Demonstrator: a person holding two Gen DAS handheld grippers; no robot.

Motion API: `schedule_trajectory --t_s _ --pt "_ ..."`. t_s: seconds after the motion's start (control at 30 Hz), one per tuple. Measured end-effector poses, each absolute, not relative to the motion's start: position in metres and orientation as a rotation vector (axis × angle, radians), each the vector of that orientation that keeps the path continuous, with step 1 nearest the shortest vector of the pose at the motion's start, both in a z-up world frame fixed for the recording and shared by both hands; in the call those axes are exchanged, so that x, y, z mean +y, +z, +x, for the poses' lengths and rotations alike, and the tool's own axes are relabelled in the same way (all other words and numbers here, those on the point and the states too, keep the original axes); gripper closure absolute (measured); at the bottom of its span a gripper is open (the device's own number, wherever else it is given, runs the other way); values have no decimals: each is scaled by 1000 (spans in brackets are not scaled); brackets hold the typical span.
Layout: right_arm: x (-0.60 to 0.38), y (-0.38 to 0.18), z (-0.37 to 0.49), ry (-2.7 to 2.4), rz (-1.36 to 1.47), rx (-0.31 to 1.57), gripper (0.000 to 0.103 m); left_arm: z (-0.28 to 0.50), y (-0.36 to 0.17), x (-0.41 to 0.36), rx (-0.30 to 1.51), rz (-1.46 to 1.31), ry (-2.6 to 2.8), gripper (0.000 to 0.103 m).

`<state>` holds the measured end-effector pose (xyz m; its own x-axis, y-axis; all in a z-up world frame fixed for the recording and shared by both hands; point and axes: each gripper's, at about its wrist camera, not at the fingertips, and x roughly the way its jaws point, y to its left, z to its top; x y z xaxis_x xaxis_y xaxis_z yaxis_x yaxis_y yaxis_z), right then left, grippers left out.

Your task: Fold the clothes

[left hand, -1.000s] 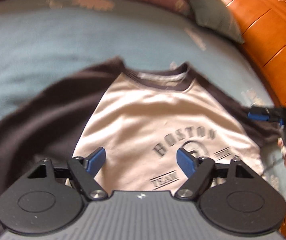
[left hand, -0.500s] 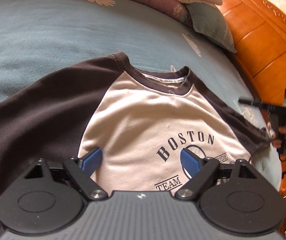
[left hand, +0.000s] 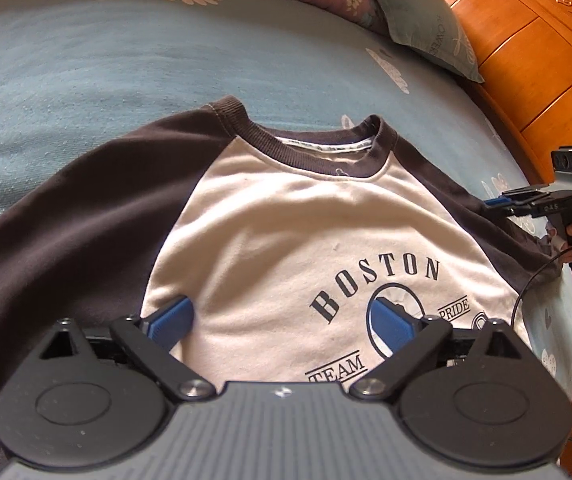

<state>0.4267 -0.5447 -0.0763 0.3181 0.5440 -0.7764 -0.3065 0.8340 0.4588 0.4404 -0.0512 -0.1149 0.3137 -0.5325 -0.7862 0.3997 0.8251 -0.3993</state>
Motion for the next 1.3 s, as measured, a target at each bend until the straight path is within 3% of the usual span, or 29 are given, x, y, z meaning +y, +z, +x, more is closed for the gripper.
schedule_trajectory --t_s 0.07,0.17,0.6,0.73,0.87,0.93,1.1,1.2,1.3 --pt "-549 -80 431 604 263 1127 60 441 -115 -51 1091 -144 -616 8" --pt "-558 -87 437 585 318 1123 88 442 -115 -50 1092 -154 -615 8" --pt "-541 -67 428 352 61 989 103 443 -114 -50 1090 -164 -605 8" --pt "-542 -56 421 260 70 945 99 440 -102 -49 1053 -156 -592 9" --pt "-513 -24 404 330 105 884 86 444 -107 -49 1065 -130 -592 9" --pt "-487 -29 403 391 113 952 80 447 -112 -50 1058 -116 -581 9" --pt "-428 -73 420 333 -38 1072 79 456 -115 -54 1028 -104 -580 8" --pt "-442 -75 447 253 108 1042 83 461 -114 -63 1020 -70 -560 7" --pt "-452 -70 459 189 226 1040 80 462 -108 -69 1034 -47 -538 8"
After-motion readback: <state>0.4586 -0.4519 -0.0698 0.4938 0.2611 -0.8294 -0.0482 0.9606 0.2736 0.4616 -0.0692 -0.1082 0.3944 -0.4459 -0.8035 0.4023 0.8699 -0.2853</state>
